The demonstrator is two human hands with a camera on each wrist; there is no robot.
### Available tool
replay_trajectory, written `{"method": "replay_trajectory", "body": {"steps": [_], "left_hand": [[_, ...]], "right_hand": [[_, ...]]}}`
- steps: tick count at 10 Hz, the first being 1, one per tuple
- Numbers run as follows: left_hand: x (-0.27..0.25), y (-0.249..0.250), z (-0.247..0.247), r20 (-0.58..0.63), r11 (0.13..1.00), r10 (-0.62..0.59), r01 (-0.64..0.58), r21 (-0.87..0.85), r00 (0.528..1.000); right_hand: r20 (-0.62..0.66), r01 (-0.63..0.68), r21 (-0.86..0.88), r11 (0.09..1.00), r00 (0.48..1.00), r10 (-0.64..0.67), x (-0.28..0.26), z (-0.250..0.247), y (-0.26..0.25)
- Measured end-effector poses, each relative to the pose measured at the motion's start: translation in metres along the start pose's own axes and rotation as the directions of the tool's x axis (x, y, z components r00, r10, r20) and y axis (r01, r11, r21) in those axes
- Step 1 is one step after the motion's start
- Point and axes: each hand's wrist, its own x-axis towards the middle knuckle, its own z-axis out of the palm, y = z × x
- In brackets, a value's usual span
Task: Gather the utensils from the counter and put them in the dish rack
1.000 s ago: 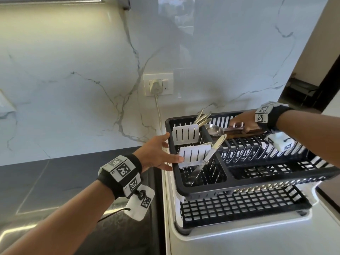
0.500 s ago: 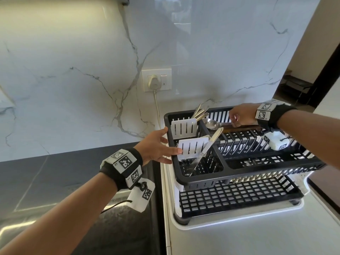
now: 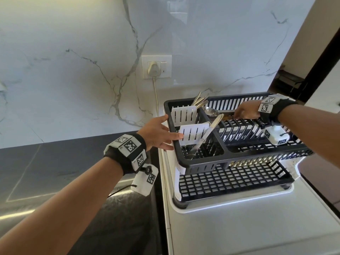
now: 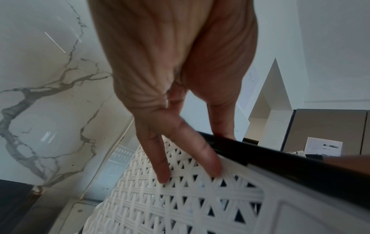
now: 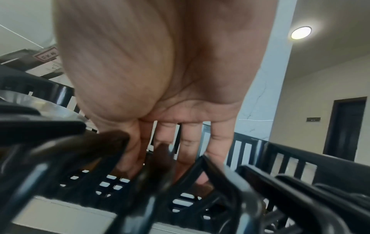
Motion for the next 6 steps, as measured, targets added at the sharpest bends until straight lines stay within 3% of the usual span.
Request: {"method": "replay_trajectory", "body": {"steps": [3,4,5,6], "left_hand": [[-0.009,-0.01,0.0,-0.028,0.998,0.042,-0.043,-0.037,0.999],[-0.021,-0.017,0.005,-0.042,0.993,0.108,-0.106,0.057,0.993],[-0.038,-0.028,0.004,-0.043,0.962,0.189,-0.176,0.207,0.981],[-0.07,-0.059,-0.002,-0.11,0.902,0.264,-0.205,0.379,0.958]], "right_hand": [[-0.163,0.082,0.084,0.993,0.984,-0.067,-0.033,-0.014,-0.01],[-0.295,0.192,0.082,0.978,0.942,-0.16,-0.056,-0.04,-0.029],[-0.338,0.284,0.078,0.956,0.909,-0.243,-0.082,-0.059,-0.044],[-0.438,0.362,0.088,0.928,0.851,-0.29,-0.124,-0.067,-0.05]]}}
